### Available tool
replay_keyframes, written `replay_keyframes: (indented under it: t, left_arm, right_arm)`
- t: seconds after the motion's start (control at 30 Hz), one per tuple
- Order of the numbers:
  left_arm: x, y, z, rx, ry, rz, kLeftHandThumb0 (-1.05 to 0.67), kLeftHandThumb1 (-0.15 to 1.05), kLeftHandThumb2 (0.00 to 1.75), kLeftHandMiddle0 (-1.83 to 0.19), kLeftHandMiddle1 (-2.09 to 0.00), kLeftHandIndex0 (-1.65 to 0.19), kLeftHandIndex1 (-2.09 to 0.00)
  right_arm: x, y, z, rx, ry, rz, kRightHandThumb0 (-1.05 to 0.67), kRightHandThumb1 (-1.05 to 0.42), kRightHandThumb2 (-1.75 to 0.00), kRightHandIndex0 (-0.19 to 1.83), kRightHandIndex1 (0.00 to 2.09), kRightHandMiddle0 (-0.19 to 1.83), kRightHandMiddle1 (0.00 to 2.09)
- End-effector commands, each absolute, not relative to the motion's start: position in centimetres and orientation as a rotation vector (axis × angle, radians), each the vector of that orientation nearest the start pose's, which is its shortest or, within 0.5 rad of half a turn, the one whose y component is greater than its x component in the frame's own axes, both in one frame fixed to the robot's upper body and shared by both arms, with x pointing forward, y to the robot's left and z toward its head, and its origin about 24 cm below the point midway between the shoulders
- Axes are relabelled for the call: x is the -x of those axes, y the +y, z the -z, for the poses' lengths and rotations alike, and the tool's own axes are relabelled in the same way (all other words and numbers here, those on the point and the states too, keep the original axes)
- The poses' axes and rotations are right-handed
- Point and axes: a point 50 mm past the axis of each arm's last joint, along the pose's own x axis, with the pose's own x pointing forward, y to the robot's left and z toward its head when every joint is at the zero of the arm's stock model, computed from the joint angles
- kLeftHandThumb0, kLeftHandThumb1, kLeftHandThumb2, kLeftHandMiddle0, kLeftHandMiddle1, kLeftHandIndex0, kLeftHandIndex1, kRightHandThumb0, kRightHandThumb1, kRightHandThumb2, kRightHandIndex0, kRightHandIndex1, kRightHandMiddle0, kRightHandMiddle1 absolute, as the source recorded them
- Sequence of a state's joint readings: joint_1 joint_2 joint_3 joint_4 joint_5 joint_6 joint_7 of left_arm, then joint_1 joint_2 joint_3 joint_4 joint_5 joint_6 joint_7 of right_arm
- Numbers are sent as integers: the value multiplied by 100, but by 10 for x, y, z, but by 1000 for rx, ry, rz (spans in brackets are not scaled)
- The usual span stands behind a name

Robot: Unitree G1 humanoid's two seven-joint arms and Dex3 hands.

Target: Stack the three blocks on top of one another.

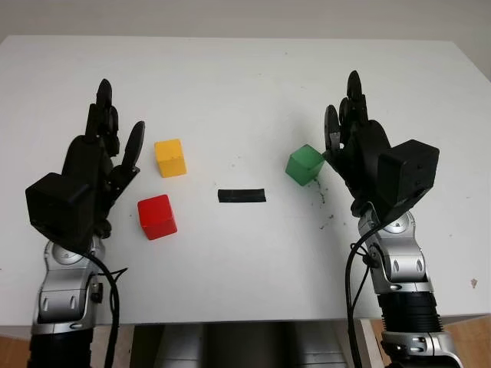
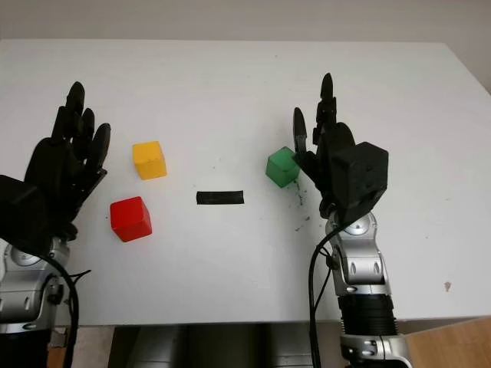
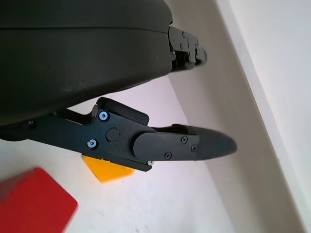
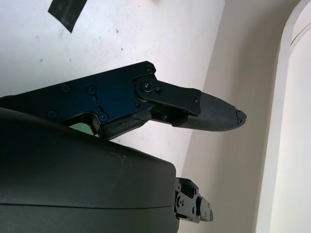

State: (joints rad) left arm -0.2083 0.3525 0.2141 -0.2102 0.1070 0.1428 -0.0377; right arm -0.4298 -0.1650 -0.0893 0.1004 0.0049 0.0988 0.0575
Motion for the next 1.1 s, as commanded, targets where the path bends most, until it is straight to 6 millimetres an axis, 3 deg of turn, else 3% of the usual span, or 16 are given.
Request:
replay_keyframes:
  t: [0.0,0.23,0.43,0.63,1.07]
  left_arm:
    - [-266,240,-166,-580,-284,-174,-71,105,19,-25,-9,-23,-16]
    - [-241,247,-182,-920,-188,-117,-75,103,8,-18,-4,-36,-16]
    - [-226,243,-190,-1103,-114,-34,-72,100,5,-19,-5,-48,-18]
    - [-219,237,-192,-1198,-68,11,-76,99,5,-15,-4,-53,-18]
    - [-222,232,-182,-1295,-12,68,-77,93,4,-6,-4,-46,-11]
  right_arm:
    - [-329,-171,-150,165,-287,-48,-71,-105,-66,-19,0,-19,0]
    - [-331,-171,-156,187,-307,-62,-70,-105,-67,-19,0,-19,0]
    - [-332,-170,-157,190,-313,-64,-70,-105,-68,-19,0,-19,0]
    - [-331,-171,-156,190,-309,-61,-71,-105,-68,-19,0,-19,0]
    - [-329,-170,-155,181,-321,-70,-69,-105,-70,-19,0,-19,0]
